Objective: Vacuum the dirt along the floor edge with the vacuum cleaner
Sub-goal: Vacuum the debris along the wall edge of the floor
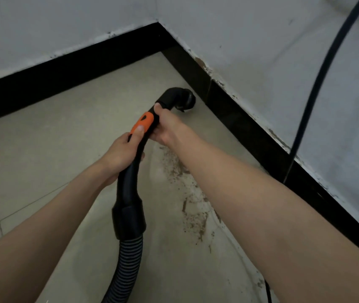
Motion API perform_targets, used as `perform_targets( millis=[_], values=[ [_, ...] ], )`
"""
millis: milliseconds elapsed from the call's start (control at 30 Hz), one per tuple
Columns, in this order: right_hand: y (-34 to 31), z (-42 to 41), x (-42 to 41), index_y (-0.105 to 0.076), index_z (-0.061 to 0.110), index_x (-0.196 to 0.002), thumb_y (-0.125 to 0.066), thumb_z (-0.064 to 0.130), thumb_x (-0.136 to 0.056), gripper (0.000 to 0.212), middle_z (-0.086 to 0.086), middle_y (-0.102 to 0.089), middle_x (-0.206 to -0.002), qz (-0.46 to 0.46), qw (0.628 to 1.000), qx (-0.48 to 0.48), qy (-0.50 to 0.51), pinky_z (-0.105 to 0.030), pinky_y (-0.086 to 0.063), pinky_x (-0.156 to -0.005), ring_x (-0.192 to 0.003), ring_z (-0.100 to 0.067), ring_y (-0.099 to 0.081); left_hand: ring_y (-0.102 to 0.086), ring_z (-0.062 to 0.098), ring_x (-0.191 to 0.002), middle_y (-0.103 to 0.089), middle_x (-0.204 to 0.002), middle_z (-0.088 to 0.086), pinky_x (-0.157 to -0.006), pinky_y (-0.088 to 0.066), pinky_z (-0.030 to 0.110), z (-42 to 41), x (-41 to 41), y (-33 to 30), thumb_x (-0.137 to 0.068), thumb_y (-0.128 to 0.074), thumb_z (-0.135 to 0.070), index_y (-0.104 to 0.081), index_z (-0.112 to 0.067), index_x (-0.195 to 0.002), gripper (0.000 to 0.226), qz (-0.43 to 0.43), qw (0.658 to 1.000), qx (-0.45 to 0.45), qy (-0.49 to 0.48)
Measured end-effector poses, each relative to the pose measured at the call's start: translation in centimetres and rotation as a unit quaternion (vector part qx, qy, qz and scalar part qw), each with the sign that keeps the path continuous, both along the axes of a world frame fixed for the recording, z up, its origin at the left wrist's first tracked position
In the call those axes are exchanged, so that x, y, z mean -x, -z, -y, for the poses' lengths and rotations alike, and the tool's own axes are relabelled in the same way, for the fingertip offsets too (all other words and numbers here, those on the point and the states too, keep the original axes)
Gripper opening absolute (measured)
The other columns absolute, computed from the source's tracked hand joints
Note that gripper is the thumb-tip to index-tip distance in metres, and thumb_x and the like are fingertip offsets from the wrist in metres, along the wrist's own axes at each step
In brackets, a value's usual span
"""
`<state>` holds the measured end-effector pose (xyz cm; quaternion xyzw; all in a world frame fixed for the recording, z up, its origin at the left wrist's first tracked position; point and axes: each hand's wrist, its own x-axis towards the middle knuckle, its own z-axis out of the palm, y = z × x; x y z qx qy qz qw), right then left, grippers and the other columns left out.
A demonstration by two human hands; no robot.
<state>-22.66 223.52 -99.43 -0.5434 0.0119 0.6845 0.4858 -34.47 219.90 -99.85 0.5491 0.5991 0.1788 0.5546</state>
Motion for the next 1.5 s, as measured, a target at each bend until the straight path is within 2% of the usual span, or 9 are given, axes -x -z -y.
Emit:
perform_targets(
  millis=[233,467,667,900,1233,1433,1500],
  values=[
    [0.1,-3.9,0.8,-0.047,0.001,-0.136,-0.049,0.027,-0.103,0.042,-0.019,-0.059,-0.133,0.020,1.000,0.005,-0.017,-0.046,-0.047,-0.079,-0.121,-0.034,-0.058,-0.048,0.017,-0.053,-0.052,-0.065,0.006,-0.054,-0.045,0.031,-3.8,0.7,0.2,-0.097,-0.030,-0.058,-0.053,-0.017,-0.103,0.048,0.000,1.000,0.025,0.007],
    [1.9,-3.7,-0.6,-0.048,0.001,-0.135,-0.051,0.026,-0.102,0.042,-0.021,-0.059,-0.132,0.026,0.999,0.020,0.006,-0.047,-0.048,-0.079,-0.119,-0.036,-0.058,-0.049,0.017,-0.054,-0.054,-0.067,0.007,-0.058,-0.044,0.031,-4.1,-0.6,1.8,-0.096,-0.031,-0.059,-0.054,-0.013,-0.105,0.052,0.009,0.999,0.041,0.030],
    [1.8,-3.2,-2.2,-0.048,0.002,-0.134,-0.052,0.025,-0.101,0.040,-0.022,-0.059,-0.129,0.046,0.998,0.023,0.033,-0.049,-0.049,-0.076,-0.117,-0.037,-0.060,-0.049,0.014,-0.051,-0.054,-0.066,0.006,-0.055,-0.044,0.028,-4.3,-2.0,1.8,-0.097,-0.032,-0.058,-0.055,-0.015,-0.105,0.049,0.029,0.997,0.054,0.047],
    [1.7,-1.1,-3.6,-0.050,0.001,-0.130,-0.054,0.024,-0.101,0.038,-0.021,-0.061,-0.128,0.031,0.997,0.026,0.062,-0.049,-0.049,-0.079,-0.116,-0.037,-0.061,-0.052,0.014,-0.050,-0.056,-0.062,0.005,-0.053,-0.047,0.027,-2.9,-3.0,1.3,-0.095,-0.033,-0.059,-0.053,-0.015,-0.110,0.051,0.026,0.994,0.068,0.079],
    [2.1,4.0,-4.3,-0.051,0.001,-0.132,-0.054,0.025,-0.100,0.040,-0.020,-0.061,-0.128,0.020,0.994,0.039,0.098,-0.047,-0.049,-0.081,-0.117,-0.036,-0.060,-0.051,0.015,-0.052,-0.056,-0.064,0.004,-0.053,-0.042,0.027,1.5,-3.8,1.3,-0.095,-0.034,-0.059,-0.058,-0.009,-0.108,0.057,0.002,0.992,0.046,0.114],
    [1.8,7.8,-5.2,-0.048,-0.001,-0.135,-0.053,0.027,-0.101,0.045,-0.021,-0.059,-0.131,-0.013,0.992,0.036,0.120,-0.047,-0.048,-0.082,-0.119,-0.036,-0.058,-0.053,0.013,-0.053,-0.058,-0.068,0.003,-0.052,-0.041,0.024,4.6,-4.4,0.8,-0.095,-0.035,-0.057,-0.054,-0.019,-0.099,0.042,-0.001,0.990,0.029,0.139],
    [1.7,8.9,-5.4,-0.050,-0.002,-0.133,-0.053,0.028,-0.101,0.044,-0.021,-0.060,-0.130,-0.016,0.991,0.038,0.126,-0.047,-0.049,-0.081,-0.118,-0.036,-0.059,-0.052,0.012,-0.052,-0.058,-0.067,0.004,-0.051,-0.041,0.022,5.5,-4.6,0.7,-0.095,-0.035,-0.057,-0.055,-0.020,-0.102,0.043,-0.001,0.989,0.031,0.148]
  ],
)
